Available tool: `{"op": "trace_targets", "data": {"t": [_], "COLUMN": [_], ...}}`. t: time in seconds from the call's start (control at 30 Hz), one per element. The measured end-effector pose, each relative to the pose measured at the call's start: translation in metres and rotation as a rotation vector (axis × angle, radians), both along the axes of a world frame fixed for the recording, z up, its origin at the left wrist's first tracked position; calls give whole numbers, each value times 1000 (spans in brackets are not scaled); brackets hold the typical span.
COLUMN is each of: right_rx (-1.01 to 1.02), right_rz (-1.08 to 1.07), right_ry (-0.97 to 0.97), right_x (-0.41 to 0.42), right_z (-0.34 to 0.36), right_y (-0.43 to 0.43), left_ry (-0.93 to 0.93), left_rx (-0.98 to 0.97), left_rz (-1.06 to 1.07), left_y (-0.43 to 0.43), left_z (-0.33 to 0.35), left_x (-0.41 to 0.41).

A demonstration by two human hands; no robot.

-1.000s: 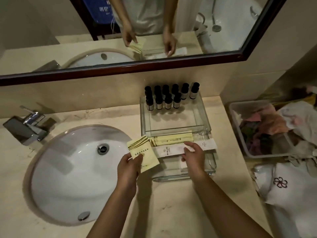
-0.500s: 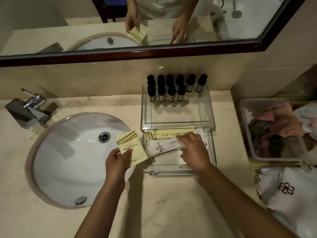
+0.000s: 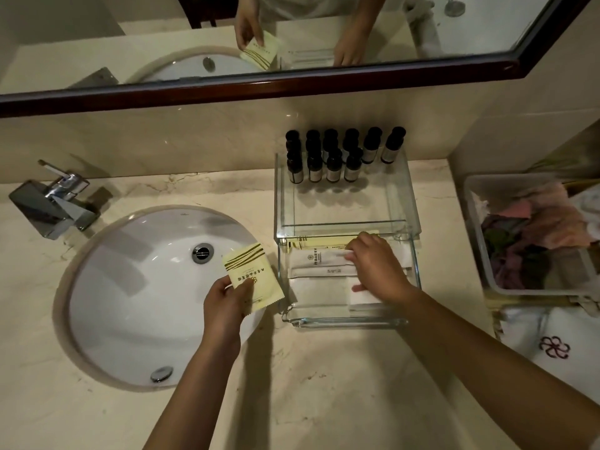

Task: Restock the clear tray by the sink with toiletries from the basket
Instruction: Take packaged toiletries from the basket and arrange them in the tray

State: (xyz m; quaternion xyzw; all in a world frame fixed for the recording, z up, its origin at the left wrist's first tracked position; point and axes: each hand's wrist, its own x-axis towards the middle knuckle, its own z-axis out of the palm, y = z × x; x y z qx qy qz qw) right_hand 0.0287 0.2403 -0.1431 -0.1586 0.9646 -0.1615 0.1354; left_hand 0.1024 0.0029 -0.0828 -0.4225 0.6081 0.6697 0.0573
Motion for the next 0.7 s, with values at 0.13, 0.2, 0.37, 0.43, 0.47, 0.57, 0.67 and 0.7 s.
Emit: {"op": "trace_targets", "data": {"t": [0.13,0.2,0.37,0.43,0.47,0.57,0.67,0.7], "right_rx": [79,47,-43,-57,-63,-93,-116,-124], "right_rz": [-36,-53,-66,-75,-70,-53,-84,-100], "right_ry": [88,128,63,47,50,105,201,230], "right_x": [0,3,9,9,9,10,14,15], "right_z": [-8,-13,-15,-15,-16,-19,-20,-20], "right_y": [-5,-8,-5,-4,-4,-6,-9,-10], "left_ry": [10,9,0,1,1,-2,-12,-15], "left_rx": [10,14,17,19,17,27,30,32], "left_rz": [-23,-52,-94,-107,-118,-162,-192,-196], "left_y": [7,10,17,19,20,25,30,31], "left_z": [-3,-4,-6,-6,-6,-5,-5,-5], "left_x": [-6,-8,-10,-11,-12,-17,-19,-20]}}
